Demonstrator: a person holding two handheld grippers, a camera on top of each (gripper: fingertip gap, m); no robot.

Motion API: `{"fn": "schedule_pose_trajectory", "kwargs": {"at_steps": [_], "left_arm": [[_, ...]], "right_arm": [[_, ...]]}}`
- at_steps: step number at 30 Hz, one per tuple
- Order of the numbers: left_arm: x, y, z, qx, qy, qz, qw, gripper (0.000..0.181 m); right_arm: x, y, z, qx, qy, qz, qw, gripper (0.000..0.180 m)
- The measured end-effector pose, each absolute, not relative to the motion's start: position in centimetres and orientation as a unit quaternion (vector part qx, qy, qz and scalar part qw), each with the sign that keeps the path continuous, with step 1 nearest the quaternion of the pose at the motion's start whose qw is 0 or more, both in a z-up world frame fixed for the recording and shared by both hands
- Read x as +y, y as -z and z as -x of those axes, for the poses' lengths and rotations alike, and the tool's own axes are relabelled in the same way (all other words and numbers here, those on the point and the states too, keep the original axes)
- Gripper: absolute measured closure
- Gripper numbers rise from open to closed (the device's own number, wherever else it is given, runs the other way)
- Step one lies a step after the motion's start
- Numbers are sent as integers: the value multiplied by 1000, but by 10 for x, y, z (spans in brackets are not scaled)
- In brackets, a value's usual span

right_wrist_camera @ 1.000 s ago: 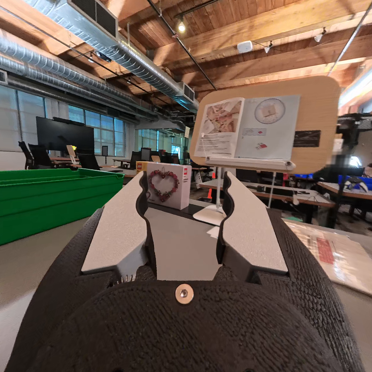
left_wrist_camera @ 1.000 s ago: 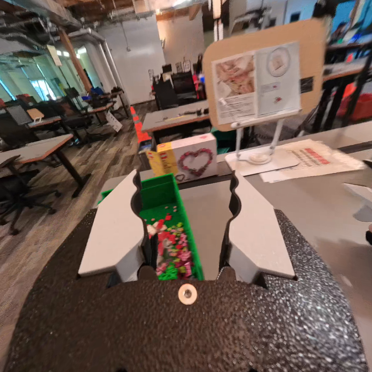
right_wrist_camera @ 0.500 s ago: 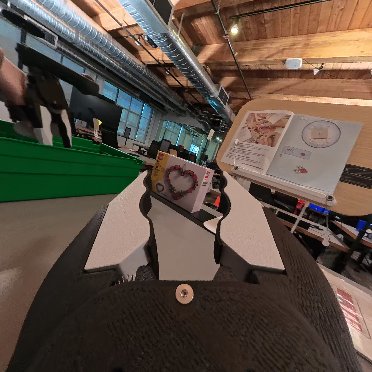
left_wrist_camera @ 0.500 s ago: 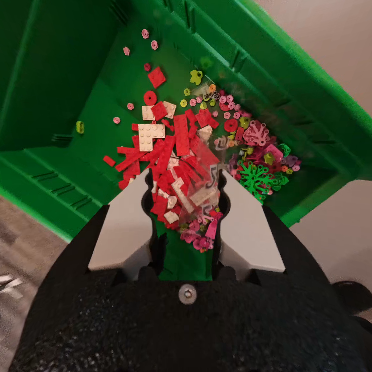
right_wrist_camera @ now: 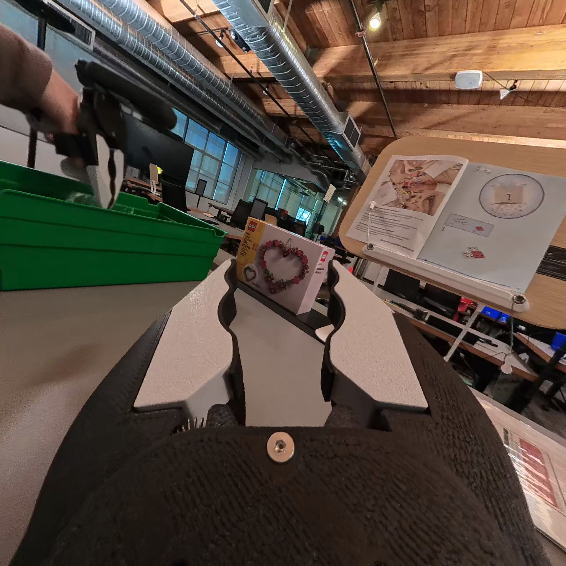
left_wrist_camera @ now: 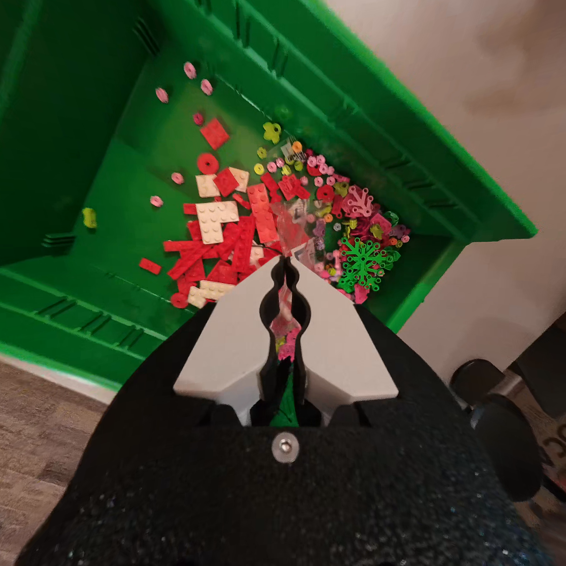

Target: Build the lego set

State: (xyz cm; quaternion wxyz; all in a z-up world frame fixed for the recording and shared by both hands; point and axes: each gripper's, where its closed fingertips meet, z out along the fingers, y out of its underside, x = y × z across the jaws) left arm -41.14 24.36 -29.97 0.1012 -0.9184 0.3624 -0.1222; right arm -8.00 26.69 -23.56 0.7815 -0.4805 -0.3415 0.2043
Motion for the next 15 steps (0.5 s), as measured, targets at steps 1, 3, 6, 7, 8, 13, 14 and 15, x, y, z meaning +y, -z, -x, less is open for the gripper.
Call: {"fn": "schedule_pose_trajectory", "kwargs": {"at_steps": [1, 3, 6, 7, 8, 13, 14, 15], "left_arm": [[251, 291, 413, 365, 116, 916, 117, 181], [268, 274, 416, 368, 104, 912, 150, 181], [293, 257, 422, 378, 80, 902, 193, 181], [303, 254, 424, 381, 68, 899, 207, 181], [309, 253, 425, 384, 65, 896, 214, 181], [340, 253, 436, 399, 19, 878, 264, 181], [344, 253, 436, 403, 11, 873, 273, 181], [347, 253, 435, 406, 8, 870, 281, 181]], "right_arm": [[267, 236, 81, -343, -203, 481, 781, 122], [267, 237, 81, -346, -199, 480, 781, 123], [267, 238, 83, -352, -194, 481, 780, 124], [267, 239, 84, -354, -192, 481, 779, 124], [266, 239, 84, -355, -191, 480, 779, 124], [267, 240, 86, -360, -187, 481, 777, 125], [267, 241, 86, -361, -187, 482, 777, 125], [267, 241, 86, -361, -186, 482, 777, 125]]}}
